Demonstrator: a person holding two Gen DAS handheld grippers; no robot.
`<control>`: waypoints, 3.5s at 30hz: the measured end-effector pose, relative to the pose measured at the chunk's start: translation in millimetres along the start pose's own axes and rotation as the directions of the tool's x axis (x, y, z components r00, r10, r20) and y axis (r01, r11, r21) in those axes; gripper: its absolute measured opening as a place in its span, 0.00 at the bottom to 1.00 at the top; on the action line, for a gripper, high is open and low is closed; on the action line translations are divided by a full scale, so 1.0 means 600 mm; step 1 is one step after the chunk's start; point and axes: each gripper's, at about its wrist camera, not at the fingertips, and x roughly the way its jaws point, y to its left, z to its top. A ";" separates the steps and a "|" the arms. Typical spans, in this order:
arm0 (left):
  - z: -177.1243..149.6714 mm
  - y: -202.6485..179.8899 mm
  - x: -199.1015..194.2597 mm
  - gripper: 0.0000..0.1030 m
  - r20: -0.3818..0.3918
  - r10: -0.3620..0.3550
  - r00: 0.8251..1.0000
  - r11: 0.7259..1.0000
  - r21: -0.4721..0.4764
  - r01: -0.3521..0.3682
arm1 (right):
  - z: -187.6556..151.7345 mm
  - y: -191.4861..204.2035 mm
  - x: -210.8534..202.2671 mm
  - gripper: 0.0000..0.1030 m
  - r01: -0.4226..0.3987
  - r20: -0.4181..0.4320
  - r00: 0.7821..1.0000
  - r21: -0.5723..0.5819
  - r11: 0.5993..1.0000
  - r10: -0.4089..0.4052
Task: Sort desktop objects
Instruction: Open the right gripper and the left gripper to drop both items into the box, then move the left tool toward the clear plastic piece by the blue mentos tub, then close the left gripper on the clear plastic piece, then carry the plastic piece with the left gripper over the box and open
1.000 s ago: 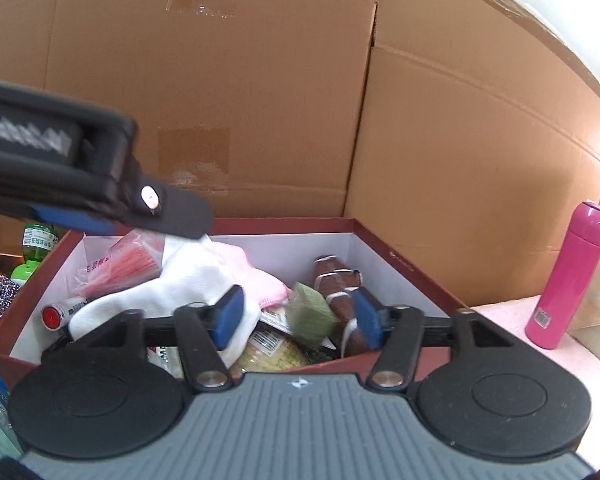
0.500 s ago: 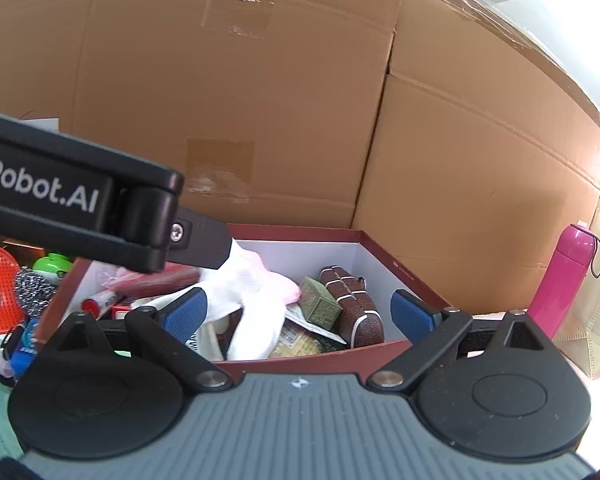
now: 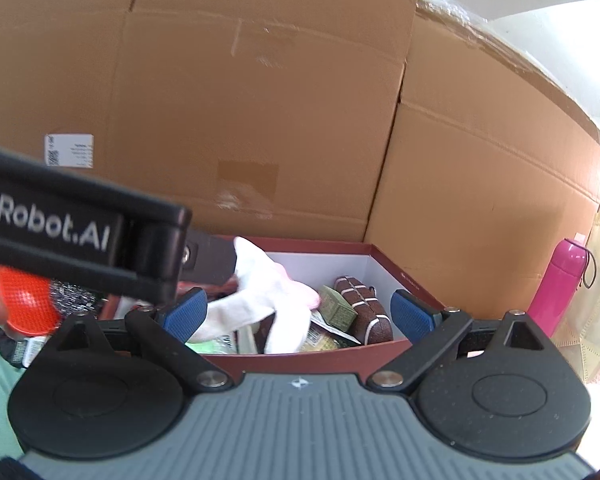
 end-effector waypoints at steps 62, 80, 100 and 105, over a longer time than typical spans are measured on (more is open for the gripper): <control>-0.161 0.182 -0.033 0.25 -0.272 0.048 0.961 0.955 -0.268 -0.124 | -0.109 0.217 -0.001 0.53 -0.446 -0.265 0.871 -0.074 0.892 0.413; -0.135 0.145 -0.061 0.03 -0.218 0.051 0.975 0.975 -0.199 -0.095 | -0.096 0.206 -0.014 0.05 -0.458 -0.206 0.870 -0.005 0.889 0.448; 0.011 0.018 -0.047 0.04 -0.012 -0.086 0.996 0.996 -0.036 0.085 | 0.009 0.082 -0.066 0.05 -0.267 0.086 0.961 0.030 0.963 0.263; 0.029 0.013 0.008 0.04 -0.022 -0.102 0.995 0.995 -0.014 0.101 | 0.016 0.052 -0.026 0.05 -0.221 0.089 0.972 0.050 0.974 0.216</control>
